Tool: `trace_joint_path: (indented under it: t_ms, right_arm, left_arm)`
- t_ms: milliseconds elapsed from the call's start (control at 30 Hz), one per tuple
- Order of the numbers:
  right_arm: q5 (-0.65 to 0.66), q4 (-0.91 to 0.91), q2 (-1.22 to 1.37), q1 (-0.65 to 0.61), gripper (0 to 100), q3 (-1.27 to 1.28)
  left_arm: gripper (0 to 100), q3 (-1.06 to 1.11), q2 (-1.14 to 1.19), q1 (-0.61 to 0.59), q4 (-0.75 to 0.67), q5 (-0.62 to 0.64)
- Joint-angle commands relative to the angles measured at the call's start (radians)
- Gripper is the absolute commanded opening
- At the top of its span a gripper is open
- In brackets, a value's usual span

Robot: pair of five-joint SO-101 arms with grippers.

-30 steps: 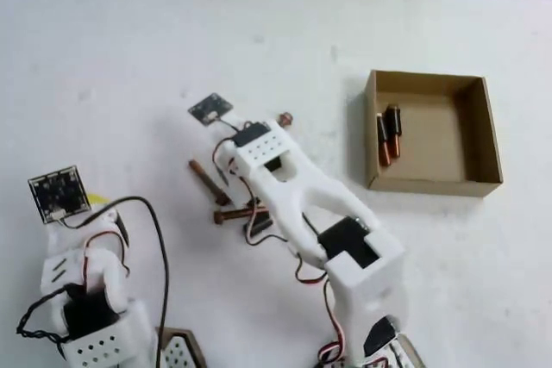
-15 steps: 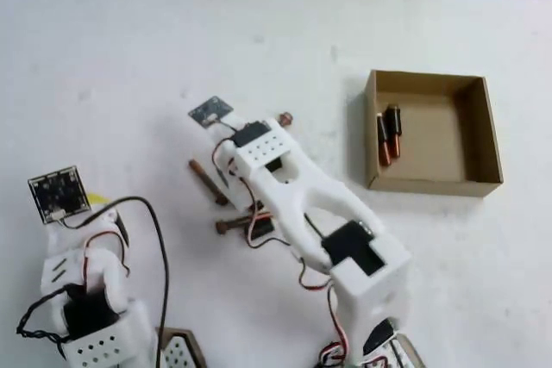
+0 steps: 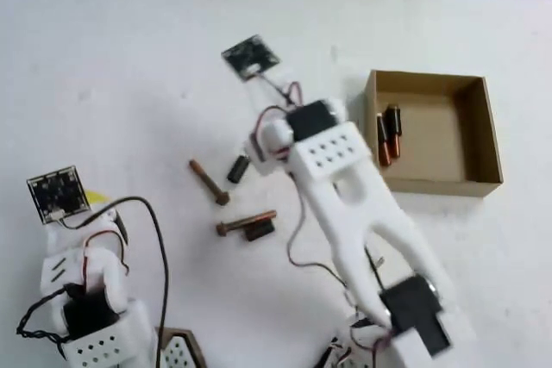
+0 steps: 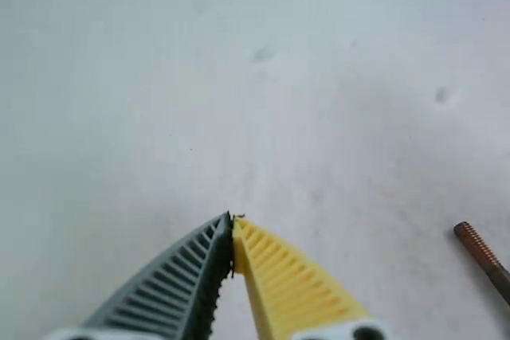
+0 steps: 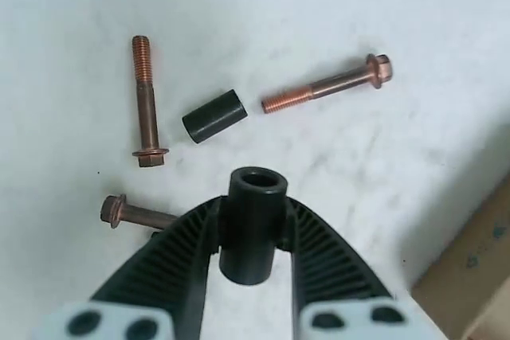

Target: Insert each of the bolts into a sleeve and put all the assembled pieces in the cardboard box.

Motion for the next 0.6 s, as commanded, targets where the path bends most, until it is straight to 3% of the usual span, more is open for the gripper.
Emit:
trace_joint_path:
  t_ms: [0, 133, 267, 567]
  right_arm:
    - [-0.008, 0.042, -0.168, 0.015, 1.7, -0.012]
    - [-0.006, 0.077, -0.300, 0.018, 1.7, -0.011]
    - [-0.006, 0.117, -0.409, 0.051, 1.7, -0.011]
    - [-0.006, 0.131, -0.567, 0.196, 1.7, 0.120]
  left_arm:
    - [3, -0.015, -0.013, -0.004, -0.023, -0.009]
    - [3, -0.014, -0.013, 0.013, -0.020, -0.011]
    - [3, 0.002, -0.013, 0.019, -0.026, -0.103]
    - [3, 0.035, -0.013, 0.188, -0.021, -0.245]
